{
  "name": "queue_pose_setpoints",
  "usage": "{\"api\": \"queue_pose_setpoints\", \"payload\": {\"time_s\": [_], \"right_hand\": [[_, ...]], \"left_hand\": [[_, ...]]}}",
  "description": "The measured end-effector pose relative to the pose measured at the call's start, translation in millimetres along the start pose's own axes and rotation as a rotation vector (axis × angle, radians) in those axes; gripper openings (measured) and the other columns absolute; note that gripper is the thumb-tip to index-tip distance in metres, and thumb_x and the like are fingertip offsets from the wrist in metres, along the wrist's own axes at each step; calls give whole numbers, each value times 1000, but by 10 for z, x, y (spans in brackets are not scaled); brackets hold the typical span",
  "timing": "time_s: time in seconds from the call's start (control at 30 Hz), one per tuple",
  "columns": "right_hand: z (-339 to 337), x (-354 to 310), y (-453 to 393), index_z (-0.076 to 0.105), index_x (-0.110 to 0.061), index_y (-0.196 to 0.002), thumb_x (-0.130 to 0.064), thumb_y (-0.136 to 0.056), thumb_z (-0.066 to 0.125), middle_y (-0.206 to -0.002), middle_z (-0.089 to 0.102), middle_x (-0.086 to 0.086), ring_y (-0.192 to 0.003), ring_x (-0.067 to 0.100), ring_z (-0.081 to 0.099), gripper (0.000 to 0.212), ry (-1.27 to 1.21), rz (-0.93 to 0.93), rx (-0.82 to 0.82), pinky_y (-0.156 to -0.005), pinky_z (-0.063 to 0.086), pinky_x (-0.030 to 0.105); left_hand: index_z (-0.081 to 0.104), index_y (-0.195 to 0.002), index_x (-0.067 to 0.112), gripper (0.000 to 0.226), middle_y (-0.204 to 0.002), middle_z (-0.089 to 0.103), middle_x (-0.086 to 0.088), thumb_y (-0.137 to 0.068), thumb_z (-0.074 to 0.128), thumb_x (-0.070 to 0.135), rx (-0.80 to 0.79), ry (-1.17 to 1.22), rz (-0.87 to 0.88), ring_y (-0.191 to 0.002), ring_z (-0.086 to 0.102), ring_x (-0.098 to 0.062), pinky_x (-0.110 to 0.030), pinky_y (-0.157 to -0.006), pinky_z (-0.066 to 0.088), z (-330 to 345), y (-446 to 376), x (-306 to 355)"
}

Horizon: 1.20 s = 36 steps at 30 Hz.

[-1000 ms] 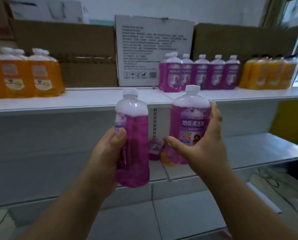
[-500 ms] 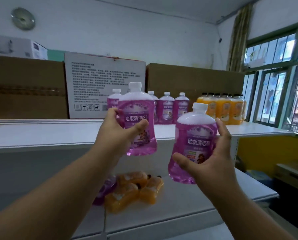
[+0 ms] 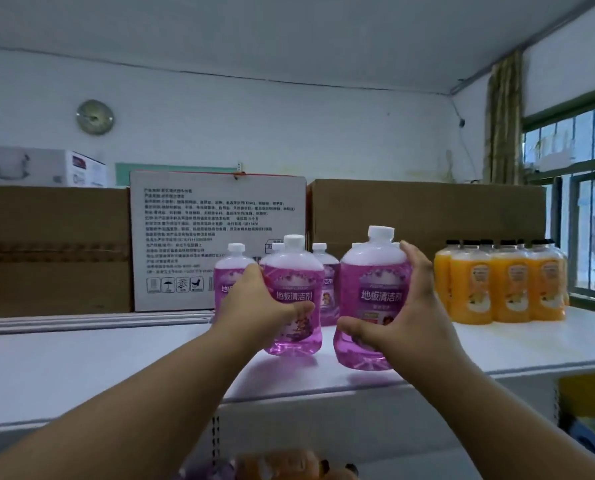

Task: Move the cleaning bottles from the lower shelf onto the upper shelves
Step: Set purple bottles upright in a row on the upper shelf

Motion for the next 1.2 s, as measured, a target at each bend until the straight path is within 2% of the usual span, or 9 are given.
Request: {"api": "queue_pose_setpoints", "payload": {"time_s": [0.07,0.2,0.33,0.4,0.53,0.73,0.9,1.03,1.2], "right_hand": [[101,130,-101,7,-53,-140,-67,-41,79,-137,44,-4,-116,14,53,123,19,14,-24,-92,52,39],[231,361,-261,8,-56,-137,-75,-38,74,-136,45,-3,-115,19,55,121,14,26,-70,-92,53,46],[298,573,-396,10,-55,-136,-75,-36,76,-130,43,-7,-113,17,54,121,-9,25,-105,-91,53,45],[322,665,-427,11,-53,-137,-71,-37,77,-125,40,-11,-109,14,52,121,5,16,-140,-90,51,43],[329,768,-463,14,-53,-136,-65,-41,80,-117,40,-14,-102,10,52,116,20,-11,-187,-88,49,36],[354,783,-460,13,-49,-139,-72,-43,75,-128,51,-4,-100,9,50,116,87,-34,-185,-88,49,39],[306,775,-522,13,-47,-137,-86,-39,61,-106,43,-17,-87,9,53,115,220,-41,-187,-78,54,42],[325,821,-603,13,-44,-137,-90,-32,54,-121,53,-4,-98,21,62,122,253,1,-210,-83,54,48],[444,862,-674,9,-42,-141,-75,-46,77,-131,48,5,-108,28,61,121,338,21,-216,-87,53,50]], "left_hand": [[50,-104,28,71,-98,70,6,-51,95,48,3,-52,-12,-94,69,-19,-46,-82,59,69,-53,-83],[49,-112,26,78,-105,68,7,-53,91,56,17,-103,-19,-97,68,-16,-43,-86,59,115,-88,-191],[20,-147,35,115,-142,42,-3,-57,85,64,185,-422,286,-131,41,-23,-48,-110,38,62,-33,-88],[12,-148,48,113,-148,38,-2,-61,82,64,159,-614,426,-135,33,-24,-47,-112,29,55,-36,16],[23,-145,44,100,-142,44,-2,-66,82,58,53,-841,430,-128,34,-24,-43,-107,30,64,-176,124],[29,-145,33,101,-133,51,-7,-65,84,56,99,-1031,489,-119,44,-29,-42,-101,32,203,-389,71],[25,-144,30,99,-134,52,-11,-67,79,62,135,-1142,538,-122,47,-31,-45,-105,30,304,-561,-3],[24,-144,28,100,-134,53,-11,-68,78,62,130,-1139,520,-124,48,-31,-46,-108,30,317,-668,-85],[23,-148,25,103,-140,51,-12,-69,76,63,122,-1144,492,-128,46,-32,-49,-112,27,319,-767,-181]]}}
Point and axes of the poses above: each hand's wrist, its own y-axis away from the middle knuckle, its own z-axis out of the palm, x = y × z, the point moved 1 cm from there along -y, towards the middle knuckle
